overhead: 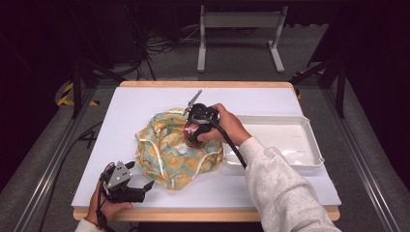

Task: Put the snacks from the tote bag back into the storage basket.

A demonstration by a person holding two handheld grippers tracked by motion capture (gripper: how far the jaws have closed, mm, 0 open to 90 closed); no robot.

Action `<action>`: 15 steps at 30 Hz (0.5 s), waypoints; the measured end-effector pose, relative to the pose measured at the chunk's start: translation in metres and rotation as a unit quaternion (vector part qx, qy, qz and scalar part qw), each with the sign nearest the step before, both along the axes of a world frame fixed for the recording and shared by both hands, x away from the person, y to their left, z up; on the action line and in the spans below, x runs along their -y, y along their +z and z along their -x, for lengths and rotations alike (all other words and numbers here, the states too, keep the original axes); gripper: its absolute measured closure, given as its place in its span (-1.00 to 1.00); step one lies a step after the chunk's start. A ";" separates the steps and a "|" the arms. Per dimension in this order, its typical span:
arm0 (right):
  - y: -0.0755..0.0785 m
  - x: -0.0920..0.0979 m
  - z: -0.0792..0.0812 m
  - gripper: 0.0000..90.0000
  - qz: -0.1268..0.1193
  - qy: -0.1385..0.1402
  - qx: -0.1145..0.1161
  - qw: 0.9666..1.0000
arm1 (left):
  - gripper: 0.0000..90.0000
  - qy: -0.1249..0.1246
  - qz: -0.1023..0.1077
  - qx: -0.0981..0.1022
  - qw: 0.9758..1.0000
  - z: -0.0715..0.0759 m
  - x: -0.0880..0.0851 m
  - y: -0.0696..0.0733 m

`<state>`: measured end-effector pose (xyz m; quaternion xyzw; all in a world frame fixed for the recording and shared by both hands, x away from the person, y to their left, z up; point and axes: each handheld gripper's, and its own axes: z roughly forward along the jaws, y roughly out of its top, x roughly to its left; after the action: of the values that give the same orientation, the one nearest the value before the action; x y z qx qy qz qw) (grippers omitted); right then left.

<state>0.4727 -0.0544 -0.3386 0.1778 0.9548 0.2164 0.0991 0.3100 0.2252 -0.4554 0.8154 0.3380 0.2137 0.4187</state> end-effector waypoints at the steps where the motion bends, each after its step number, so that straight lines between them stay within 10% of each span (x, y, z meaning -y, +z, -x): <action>1: 0.001 0.001 0.000 -0.43 0.002 0.001 0.003 1.000 | -0.86 0.000 0.000 0.000 1.000 0.000 0.000 0.000; 15: 0.027 0.027 0.003 -0.43 0.003 -0.021 0.025 0.999 | -0.86 0.002 0.000 0.000 1.000 0.001 0.000 0.001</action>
<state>0.4694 -0.0809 -0.3116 0.1923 0.9487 0.2158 0.1283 0.3092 0.2255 -0.4543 0.8146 0.3398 0.2142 0.4183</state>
